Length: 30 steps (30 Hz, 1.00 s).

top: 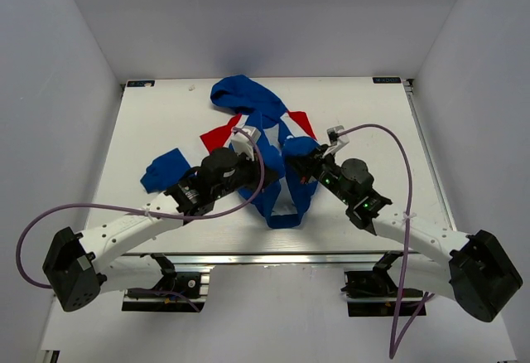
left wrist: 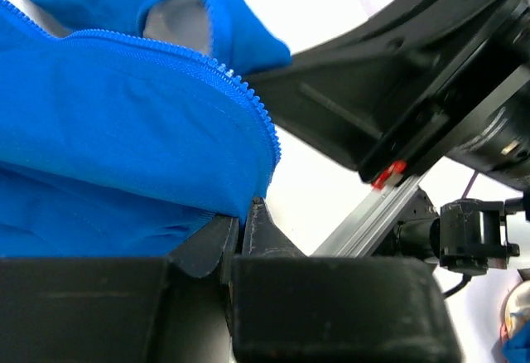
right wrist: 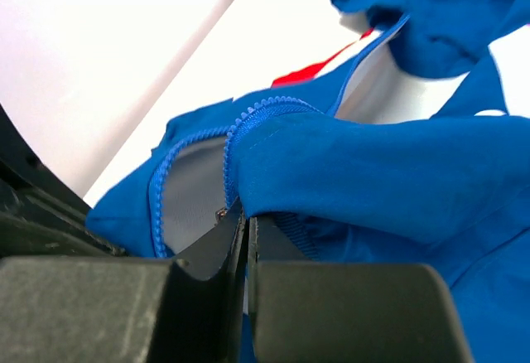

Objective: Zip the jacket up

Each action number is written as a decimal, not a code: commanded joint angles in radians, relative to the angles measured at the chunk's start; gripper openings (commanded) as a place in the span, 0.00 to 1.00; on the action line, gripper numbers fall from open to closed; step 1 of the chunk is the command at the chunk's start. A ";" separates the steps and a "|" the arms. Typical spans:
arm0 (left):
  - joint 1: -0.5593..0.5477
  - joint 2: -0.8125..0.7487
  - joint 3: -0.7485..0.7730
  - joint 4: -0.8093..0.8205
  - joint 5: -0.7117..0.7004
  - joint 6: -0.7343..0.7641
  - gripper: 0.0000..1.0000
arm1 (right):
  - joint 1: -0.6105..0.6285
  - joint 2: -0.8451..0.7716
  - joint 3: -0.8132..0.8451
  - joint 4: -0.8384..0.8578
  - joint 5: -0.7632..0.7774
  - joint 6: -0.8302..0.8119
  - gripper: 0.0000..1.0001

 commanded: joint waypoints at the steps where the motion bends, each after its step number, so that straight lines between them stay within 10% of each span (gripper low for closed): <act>1: -0.004 -0.034 -0.005 0.023 0.038 0.008 0.00 | -0.013 -0.056 0.043 0.098 0.046 0.000 0.00; 30: -0.004 -0.097 -0.023 0.198 0.064 0.232 0.00 | -0.024 -0.245 0.058 -0.166 -0.156 -0.137 0.00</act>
